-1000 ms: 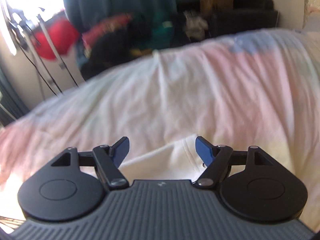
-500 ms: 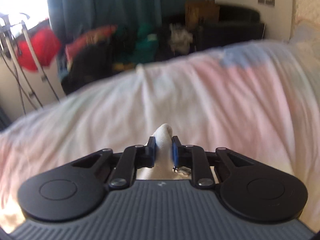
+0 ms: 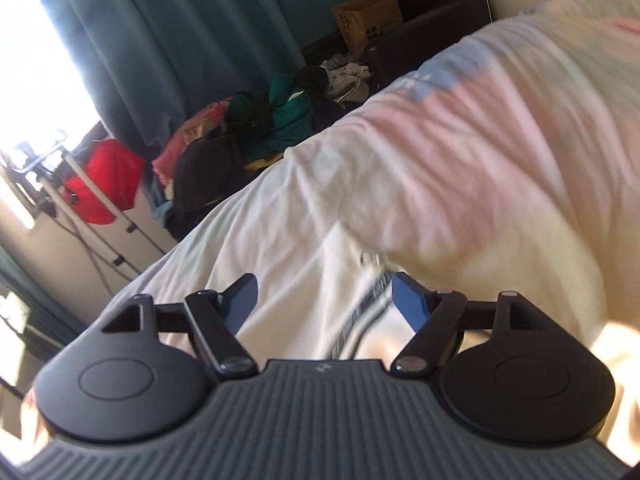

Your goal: Fold clothes

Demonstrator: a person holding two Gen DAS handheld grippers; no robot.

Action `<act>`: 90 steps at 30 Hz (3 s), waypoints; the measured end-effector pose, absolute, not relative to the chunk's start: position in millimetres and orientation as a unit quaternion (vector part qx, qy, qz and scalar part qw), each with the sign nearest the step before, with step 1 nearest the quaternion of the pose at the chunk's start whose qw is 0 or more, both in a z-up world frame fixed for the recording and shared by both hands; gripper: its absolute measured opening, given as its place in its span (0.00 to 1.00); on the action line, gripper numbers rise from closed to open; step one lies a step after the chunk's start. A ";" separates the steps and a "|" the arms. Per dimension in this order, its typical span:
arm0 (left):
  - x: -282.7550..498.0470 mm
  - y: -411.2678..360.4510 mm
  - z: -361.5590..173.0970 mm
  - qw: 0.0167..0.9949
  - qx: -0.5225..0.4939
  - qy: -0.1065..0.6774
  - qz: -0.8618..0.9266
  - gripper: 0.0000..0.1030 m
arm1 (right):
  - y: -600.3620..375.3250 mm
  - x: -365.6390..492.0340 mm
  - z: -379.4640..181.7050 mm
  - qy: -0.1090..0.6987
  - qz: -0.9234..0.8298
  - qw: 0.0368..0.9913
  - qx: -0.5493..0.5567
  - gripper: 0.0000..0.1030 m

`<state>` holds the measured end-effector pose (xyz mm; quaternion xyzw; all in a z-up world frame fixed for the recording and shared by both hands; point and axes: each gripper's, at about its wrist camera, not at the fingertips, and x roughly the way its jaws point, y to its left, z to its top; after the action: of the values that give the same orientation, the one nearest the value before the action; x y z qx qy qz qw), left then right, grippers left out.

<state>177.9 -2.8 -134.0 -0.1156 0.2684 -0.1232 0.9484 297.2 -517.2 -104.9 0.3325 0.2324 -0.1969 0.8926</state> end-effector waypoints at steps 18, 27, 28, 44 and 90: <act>134.5 -18.2 -111.4 0.970 0.046 0.216 -0.103 0.97 | -536.9 197.1 -188.9 0.206 -0.186 0.829 0.485 0.62; 177.6 -49.5 -138.2 0.941 0.215 0.229 -0.126 0.94 | -553.5 220.5 -205.1 0.187 -0.205 0.835 0.475 0.37; 183.9 -48.8 -142.4 0.939 0.215 0.235 -0.125 0.93 | -554.9 223.5 -205.3 0.184 -0.205 0.838 0.471 0.35; 202.4 19.1 -108.1 0.950 -0.001 0.261 -0.170 0.13 | -573.9 199.4 -177.8 0.116 -0.256 0.859 0.427 0.05; 1.7 215.2 -38.4 0.898 -0.293 0.277 0.177 0.99 | -418.2 98.4 -68.3 0.190 -0.062 0.976 0.080 1.00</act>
<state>1.7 215.2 -38.4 -0.2926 0.2773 0.1770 0.8979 98.4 -418.2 -68.3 0.0804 0.1902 -0.0620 0.9765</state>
